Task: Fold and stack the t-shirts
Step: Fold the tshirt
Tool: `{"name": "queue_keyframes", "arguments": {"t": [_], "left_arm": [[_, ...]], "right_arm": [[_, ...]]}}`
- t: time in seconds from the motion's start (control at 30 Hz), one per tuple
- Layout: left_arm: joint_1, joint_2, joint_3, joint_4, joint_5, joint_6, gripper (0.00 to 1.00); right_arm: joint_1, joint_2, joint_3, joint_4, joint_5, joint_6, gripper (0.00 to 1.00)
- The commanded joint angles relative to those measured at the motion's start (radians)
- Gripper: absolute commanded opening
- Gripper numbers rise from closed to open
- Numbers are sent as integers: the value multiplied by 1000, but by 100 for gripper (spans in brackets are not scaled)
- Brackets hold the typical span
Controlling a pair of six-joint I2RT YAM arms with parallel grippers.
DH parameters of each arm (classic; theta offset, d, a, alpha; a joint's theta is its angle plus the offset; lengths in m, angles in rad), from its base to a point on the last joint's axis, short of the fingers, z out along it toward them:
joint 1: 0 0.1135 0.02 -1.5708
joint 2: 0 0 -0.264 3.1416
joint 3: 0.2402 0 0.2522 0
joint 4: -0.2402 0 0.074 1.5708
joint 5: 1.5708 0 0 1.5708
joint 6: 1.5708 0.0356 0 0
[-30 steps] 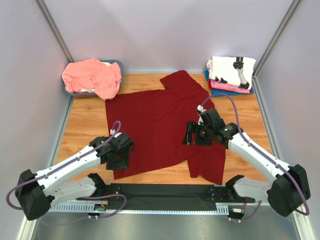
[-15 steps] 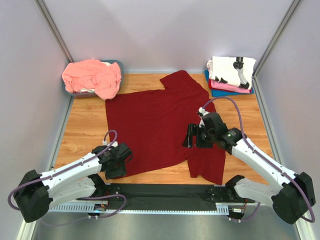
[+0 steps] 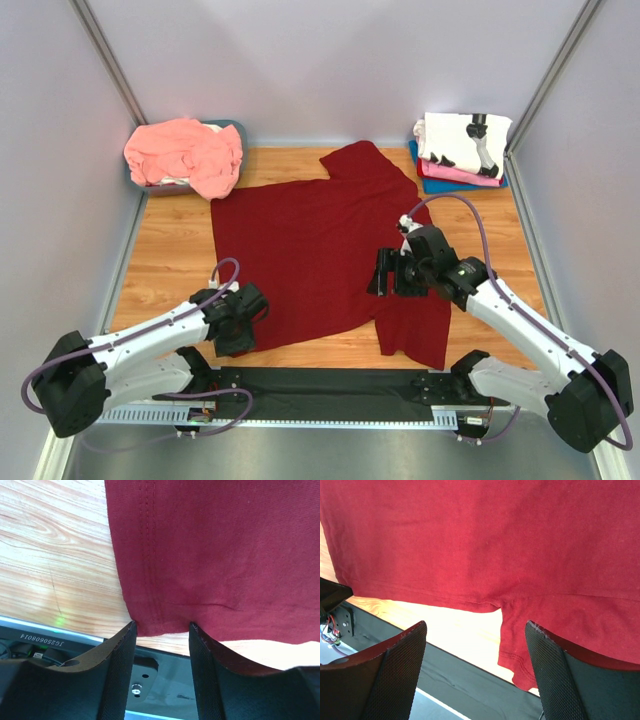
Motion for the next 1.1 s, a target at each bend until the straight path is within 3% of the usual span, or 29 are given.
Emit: {"name": "queue_keyframes", "arguments": {"t": [0.0, 0.07, 0.17, 0.2, 0.23, 0.43, 0.57, 0.67, 0.77, 0.9, 1.07], "left_arm": [[-3, 23, 41, 34, -3, -11, 54], [-3, 23, 29, 66, 12, -2, 50], [-3, 49, 20, 118, 21, 4, 28], [-2, 58, 21, 121, 17, 9, 10], [-2, 64, 21, 124, 15, 15, 1], [-2, -6, 58, 94, -17, 53, 0], [-2, -49, 125, 48, -54, 93, 0], [0, -51, 148, 46, -58, 116, 0], [0, -58, 147, 89, -37, 144, 0], [8, -54, 136, 115, -19, 177, 0], [26, -85, 81, 179, 23, 231, 0]], "right_arm": [[6, -15, 19, -11, 19, -24, 81], [6, -15, 20, -11, 22, -30, 81], [4, -8, 25, -14, 35, -38, 81], [6, -8, 28, -28, 48, -40, 81], [6, -12, 30, -40, 65, -29, 81], [6, -154, -7, -247, 383, 170, 86], [58, -287, -67, -312, 383, 375, 86], [78, -308, -133, -329, 293, 448, 83], [145, -288, -206, -378, 298, 548, 82], [237, -349, -286, -439, 350, 700, 75], [236, -436, -349, -468, 441, 845, 58]]}}
